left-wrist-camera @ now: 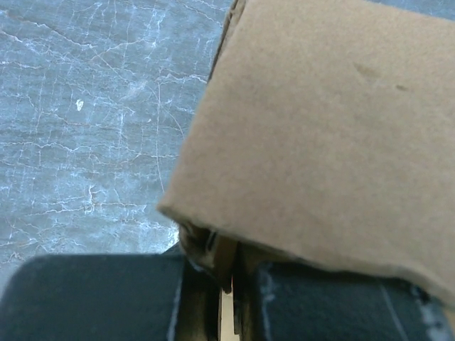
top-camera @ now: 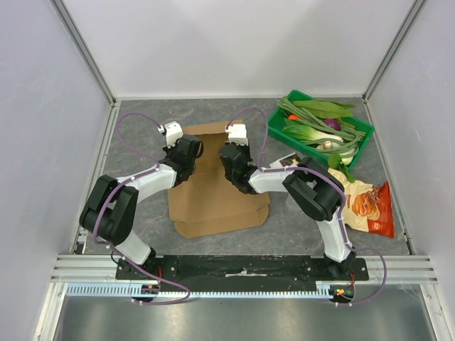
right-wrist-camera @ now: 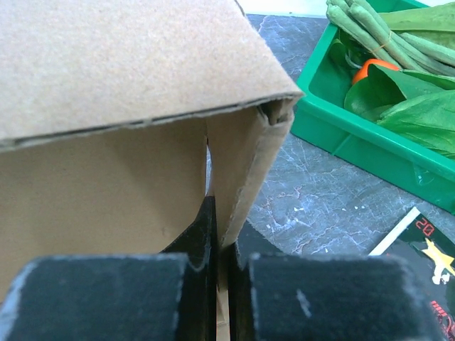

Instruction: Fold the paper box

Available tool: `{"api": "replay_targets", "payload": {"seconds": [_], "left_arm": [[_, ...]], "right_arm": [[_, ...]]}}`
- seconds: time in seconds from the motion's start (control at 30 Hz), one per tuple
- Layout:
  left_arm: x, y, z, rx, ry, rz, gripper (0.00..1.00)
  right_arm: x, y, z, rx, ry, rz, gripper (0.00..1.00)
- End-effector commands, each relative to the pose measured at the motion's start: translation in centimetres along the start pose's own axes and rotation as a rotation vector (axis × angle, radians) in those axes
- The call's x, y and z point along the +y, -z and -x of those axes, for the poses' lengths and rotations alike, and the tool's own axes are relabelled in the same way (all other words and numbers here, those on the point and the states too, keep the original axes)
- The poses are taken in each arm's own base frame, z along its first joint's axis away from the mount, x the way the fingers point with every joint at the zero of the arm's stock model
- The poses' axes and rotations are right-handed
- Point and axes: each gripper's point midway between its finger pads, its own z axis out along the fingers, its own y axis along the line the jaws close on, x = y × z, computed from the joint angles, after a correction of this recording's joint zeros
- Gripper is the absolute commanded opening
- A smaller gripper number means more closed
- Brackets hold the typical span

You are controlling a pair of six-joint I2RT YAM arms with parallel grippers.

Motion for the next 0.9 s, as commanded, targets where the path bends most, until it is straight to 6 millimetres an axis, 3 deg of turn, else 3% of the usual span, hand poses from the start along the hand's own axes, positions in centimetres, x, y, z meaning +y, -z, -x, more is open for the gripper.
{"api": "replay_targets", "payload": {"seconds": [0.0, 0.03, 0.1, 0.13, 0.23, 0.27, 0.37, 0.4, 0.43, 0.5, 0.57, 0.6, 0.63, 0.7, 0.73, 0.77, 0.8, 0.83, 0.87], "left_arm": [[0.8, 0.6, 2.1, -0.087, 0.129, 0.042, 0.02], [0.8, 0.7, 2.0, -0.084, 0.128, 0.039, 0.02], [0.7, 0.8, 2.1, -0.082, 0.126, 0.031, 0.09], [0.7, 0.9, 2.1, -0.079, 0.127, 0.022, 0.22], [0.3, 1.6, 1.8, -0.057, 0.131, -0.037, 0.48], [0.3, 1.9, 1.4, -0.044, 0.125, -0.055, 0.52], [0.3, 3.1, 0.6, 0.006, 0.116, -0.118, 0.57], [0.3, 3.7, 1.0, 0.01, 0.125, -0.142, 0.58], [0.6, 4.4, 0.1, 0.042, 0.122, -0.163, 0.59], [1.2, 5.3, -0.6, 0.068, 0.121, -0.187, 0.6], [2.1, 7.1, -0.8, 0.085, 0.15, -0.231, 0.61], [2.3, 7.8, -0.8, 0.088, 0.161, -0.255, 0.66], [2.5, 8.9, -0.8, 0.097, 0.186, -0.295, 0.72], [3.6, 10.1, -1.9, 0.146, 0.195, -0.296, 0.72], [3.7, 10.8, -2.7, 0.184, 0.221, -0.313, 0.72], [3.9, 11.9, -1.9, 0.167, 0.261, -0.353, 0.72], [4.2, 12.5, -2.5, 0.195, 0.284, -0.361, 0.71], [4.1, 13.3, -3.1, 0.219, 0.299, -0.4, 0.65], [4.3, 14.4, -2.4, 0.2, 0.335, -0.443, 0.6]], "right_arm": [[-2.2, 0.0, 0.5, -0.009, -0.001, -0.074, 0.0], [-2.0, 0.0, 0.5, -0.01, -0.003, -0.064, 0.0], [-1.5, 0.1, 0.4, -0.005, 0.006, -0.023, 0.16], [-1.4, 0.3, 0.9, -0.006, 0.005, -0.001, 0.23], [-1.2, 1.0, 1.3, 0.023, 0.037, 0.086, 0.48], [-1.6, 1.2, 1.2, 0.038, 0.038, 0.083, 0.68], [-2.4, 2.3, 1.7, 0.093, 0.041, 0.152, 0.9], [-2.8, 2.7, 2.9, 0.092, 0.035, 0.171, 0.94], [-3.3, 3.0, 1.9, 0.142, 0.087, 0.19, 0.96], [-3.6, 3.3, 2.7, 0.189, 0.084, 0.243, 0.98], [-4.7, 4.5, 1.7, 0.257, 0.123, 0.282, 0.98], [-5.1, 5.4, 3.4, 0.236, 0.09, 0.313, 0.98], [-6.0, 6.3, 2.2, 0.27, 0.116, 0.329, 0.98], [-6.3, 8.0, 3.1, 0.294, 0.103, 0.396, 0.98], [-7.0, 9.0, 1.8, 0.347, 0.132, 0.411, 0.98], [-7.0, 9.9, 1.3, 0.374, 0.138, 0.452, 0.98], [-6.6, 11.0, 1.3, 0.392, 0.137, 0.526, 0.98], [-7.2, 11.9, 0.0, 0.447, 0.15, 0.529, 0.98], [-7.5, 12.3, -0.4, 0.473, 0.15, 0.54, 0.98]]}}
